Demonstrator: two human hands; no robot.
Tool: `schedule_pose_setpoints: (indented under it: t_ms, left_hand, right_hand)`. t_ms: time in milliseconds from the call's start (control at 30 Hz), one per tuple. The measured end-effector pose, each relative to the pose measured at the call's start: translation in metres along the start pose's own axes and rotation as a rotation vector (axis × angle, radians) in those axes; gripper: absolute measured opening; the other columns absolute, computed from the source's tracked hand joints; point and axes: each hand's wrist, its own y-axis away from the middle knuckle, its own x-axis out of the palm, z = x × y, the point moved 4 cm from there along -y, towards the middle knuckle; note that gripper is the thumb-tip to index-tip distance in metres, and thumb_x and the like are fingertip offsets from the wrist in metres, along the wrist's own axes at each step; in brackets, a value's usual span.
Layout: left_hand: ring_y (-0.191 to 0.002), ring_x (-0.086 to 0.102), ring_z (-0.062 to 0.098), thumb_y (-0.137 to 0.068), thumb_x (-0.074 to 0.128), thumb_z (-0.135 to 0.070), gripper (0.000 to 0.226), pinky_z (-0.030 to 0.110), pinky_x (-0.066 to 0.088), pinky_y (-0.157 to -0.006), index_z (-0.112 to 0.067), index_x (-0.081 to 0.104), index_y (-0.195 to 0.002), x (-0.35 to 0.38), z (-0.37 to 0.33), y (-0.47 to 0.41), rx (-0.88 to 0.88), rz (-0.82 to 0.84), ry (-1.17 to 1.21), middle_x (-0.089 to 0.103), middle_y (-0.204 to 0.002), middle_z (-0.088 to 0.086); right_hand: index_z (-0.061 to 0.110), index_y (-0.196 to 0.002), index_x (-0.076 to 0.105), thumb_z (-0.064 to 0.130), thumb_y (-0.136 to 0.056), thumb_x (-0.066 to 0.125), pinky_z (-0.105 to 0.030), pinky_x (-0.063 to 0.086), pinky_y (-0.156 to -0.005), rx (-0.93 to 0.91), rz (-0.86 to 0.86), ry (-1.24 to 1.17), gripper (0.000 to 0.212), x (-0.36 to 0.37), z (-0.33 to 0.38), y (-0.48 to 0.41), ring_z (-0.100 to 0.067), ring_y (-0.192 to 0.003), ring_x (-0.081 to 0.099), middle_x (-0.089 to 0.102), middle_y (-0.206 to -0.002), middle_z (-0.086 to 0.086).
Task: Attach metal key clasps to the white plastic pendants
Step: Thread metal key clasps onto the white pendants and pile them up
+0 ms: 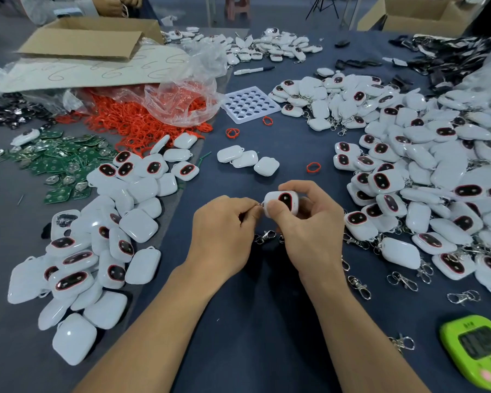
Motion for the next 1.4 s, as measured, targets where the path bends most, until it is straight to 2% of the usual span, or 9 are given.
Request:
schedule_pose_setpoints:
  t_ms: [167, 367, 467, 567, 833, 1067, 1167, 1300, 1400]
  left_hand:
    - [-0.068, 0.048, 0.023, -0.100, 0.059, -0.024, 0.032, 0.037, 0.038, -0.067, -0.011, 0.066, -0.072, 0.001, -0.002, 0.001, 0.099, 0.010, -0.111, 0.055, -0.060, -0.001]
    - [-0.069, 0.047, 0.019, -0.101, 0.057, -0.024, 0.030, 0.037, 0.041, -0.067, -0.015, 0.064, -0.073, 0.002, 0.000, 0.002, 0.118, 0.027, -0.090, 0.055, -0.062, -0.004]
    - [-0.072, 0.055, 0.013, -0.100, 0.060, -0.028, 0.020, 0.026, 0.045, -0.066, -0.025, 0.070, -0.083, 0.004, 0.005, 0.000, 0.017, 0.042, 0.124, 0.063, -0.068, -0.009]
    - [-0.056, 0.052, 0.003, -0.097, 0.061, -0.030, 0.020, 0.013, 0.040, -0.055, -0.033, 0.074, -0.082, 0.008, 0.008, -0.005, -0.109, 0.150, 0.407, 0.061, -0.058, -0.012]
    - [-0.050, 0.036, 0.010, -0.090, 0.061, -0.023, 0.024, 0.018, 0.031, -0.050, -0.013, 0.074, -0.071, 0.006, 0.009, -0.007, -0.164, 0.221, 0.628, 0.041, -0.047, -0.006]
    - [-0.060, 0.056, 0.018, -0.098, 0.060, -0.029, 0.031, 0.034, 0.043, -0.058, -0.015, 0.069, -0.073, 0.009, 0.007, 0.003, 0.005, 0.172, 0.009, 0.060, -0.058, -0.001]
    - [-0.062, 0.053, 0.024, -0.099, 0.056, -0.027, 0.030, 0.040, 0.045, -0.062, -0.014, 0.067, -0.074, 0.011, 0.001, 0.006, 0.106, 0.156, -0.149, 0.059, -0.059, 0.001]
    - [-0.065, 0.052, 0.020, -0.100, 0.056, -0.029, 0.029, 0.035, 0.042, -0.062, -0.020, 0.060, -0.072, 0.010, 0.001, 0.005, 0.064, 0.090, -0.114, 0.056, -0.061, -0.003]
    - [-0.060, 0.051, 0.011, -0.100, 0.058, -0.032, 0.029, 0.020, 0.038, -0.054, -0.024, 0.060, -0.071, 0.012, 0.004, 0.000, -0.016, 0.111, 0.091, 0.056, -0.060, -0.009]
  right_hand:
    - [0.028, -0.090, 0.076, 0.018, -0.078, 0.074, -0.026, 0.047, -0.047, 0.058, 0.039, -0.170, 0.016, 0.000, 0.002, -0.001, -0.015, -0.049, 0.058, 0.071, -0.069, -0.003]
    - [0.021, -0.093, 0.076, 0.012, -0.084, 0.071, -0.026, 0.043, -0.042, 0.129, 0.101, -0.287, 0.014, 0.000, 0.005, -0.003, -0.018, -0.047, 0.057, 0.072, -0.072, -0.007]
    - [0.015, -0.100, 0.073, 0.001, -0.096, 0.066, -0.027, 0.041, -0.041, 0.169, 0.122, -0.362, 0.016, 0.000, 0.004, -0.004, -0.019, -0.048, 0.055, 0.073, -0.076, -0.011]
    - [0.012, -0.104, 0.071, 0.001, -0.101, 0.060, -0.025, 0.039, -0.040, 0.231, 0.149, -0.461, 0.015, 0.001, 0.003, -0.006, -0.018, -0.047, 0.053, 0.074, -0.080, -0.013]
    - [0.017, -0.095, 0.076, 0.015, -0.090, 0.068, -0.021, 0.032, -0.040, 0.220, 0.155, -0.431, 0.010, 0.003, 0.002, -0.005, -0.014, -0.044, 0.045, 0.063, -0.065, -0.008]
    - [0.033, -0.093, 0.073, 0.017, -0.082, 0.071, -0.021, 0.048, -0.059, -0.104, 0.030, 0.064, 0.020, 0.002, 0.004, 0.003, -0.007, -0.058, 0.056, 0.066, -0.070, 0.008]
    - [0.037, -0.095, 0.071, 0.022, -0.082, 0.069, -0.019, 0.049, -0.060, -0.130, 0.056, 0.108, 0.021, 0.005, 0.005, 0.006, -0.007, -0.059, 0.058, 0.068, -0.073, 0.008]
    - [0.032, -0.092, 0.075, 0.022, -0.082, 0.067, -0.031, 0.048, -0.057, 0.054, 0.013, -0.074, 0.016, 0.002, 0.002, -0.002, -0.014, -0.057, 0.053, 0.067, -0.071, 0.004]
    - [0.024, -0.094, 0.076, 0.009, -0.094, 0.065, -0.025, 0.042, -0.046, 0.131, 0.006, -0.216, 0.019, -0.001, 0.003, -0.004, -0.016, -0.049, 0.050, 0.067, -0.073, -0.002]
